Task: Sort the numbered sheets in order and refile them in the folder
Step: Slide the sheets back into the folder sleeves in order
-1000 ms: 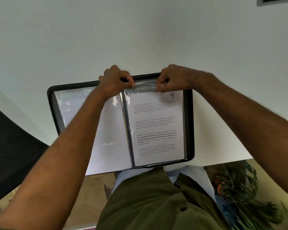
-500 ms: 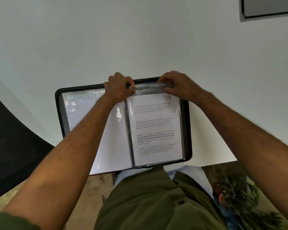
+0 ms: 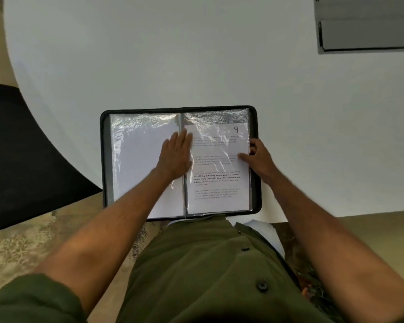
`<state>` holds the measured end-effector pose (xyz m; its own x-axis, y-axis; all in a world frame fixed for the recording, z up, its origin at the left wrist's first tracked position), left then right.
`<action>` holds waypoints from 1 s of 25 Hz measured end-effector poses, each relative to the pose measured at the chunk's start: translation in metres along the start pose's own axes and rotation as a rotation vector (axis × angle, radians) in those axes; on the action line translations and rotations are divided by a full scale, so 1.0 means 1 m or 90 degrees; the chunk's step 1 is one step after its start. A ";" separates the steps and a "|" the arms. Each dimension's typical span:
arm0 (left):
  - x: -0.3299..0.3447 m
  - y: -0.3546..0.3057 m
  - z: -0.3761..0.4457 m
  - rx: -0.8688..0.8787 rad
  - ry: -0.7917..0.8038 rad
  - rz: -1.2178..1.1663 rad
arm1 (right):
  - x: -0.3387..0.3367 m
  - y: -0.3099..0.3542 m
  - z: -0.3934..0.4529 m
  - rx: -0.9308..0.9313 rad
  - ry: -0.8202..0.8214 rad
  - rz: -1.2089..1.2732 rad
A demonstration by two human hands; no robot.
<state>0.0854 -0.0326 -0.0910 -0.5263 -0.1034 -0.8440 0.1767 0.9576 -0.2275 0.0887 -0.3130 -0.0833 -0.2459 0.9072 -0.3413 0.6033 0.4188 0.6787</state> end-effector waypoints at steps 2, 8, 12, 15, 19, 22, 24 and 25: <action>0.016 -0.008 -0.037 -0.003 0.018 -0.010 | 0.010 -0.013 -0.018 0.029 0.018 0.005; 0.049 -0.012 -0.095 -0.008 0.069 -0.082 | 0.030 -0.019 -0.059 0.115 0.059 0.154; 0.049 -0.005 -0.097 -0.060 0.071 -0.271 | 0.043 0.004 -0.074 0.119 0.099 0.207; 0.036 0.000 -0.104 -0.131 0.066 -0.509 | 0.063 0.028 -0.082 0.109 0.143 0.263; 0.014 0.011 -0.115 -0.196 0.047 -0.783 | 0.102 0.064 -0.093 0.057 0.247 0.264; 0.011 0.031 -0.126 -0.265 0.038 -0.893 | 0.141 0.082 -0.102 0.050 0.305 0.257; 0.013 0.044 -0.134 -0.272 0.033 -0.923 | 0.166 0.088 -0.104 0.055 0.318 0.232; 0.015 0.053 -0.139 -0.283 0.028 -0.935 | 0.179 0.089 -0.103 0.058 0.321 0.214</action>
<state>-0.0283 0.0542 -0.0486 -0.0331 -0.9994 0.0057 -0.7549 0.0213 -0.6555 0.0201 -0.1093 -0.0166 -0.3465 0.9049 0.2471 0.7669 0.1216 0.6301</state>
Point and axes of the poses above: each hand's wrist, its own z-axis towards the middle knuckle, its own x-axis out of the palm, y = z × x, the point moved 8 cm from there along z, towards the middle knuckle, and after that the axes turned 1 degree about y, right-handed, at the moved point
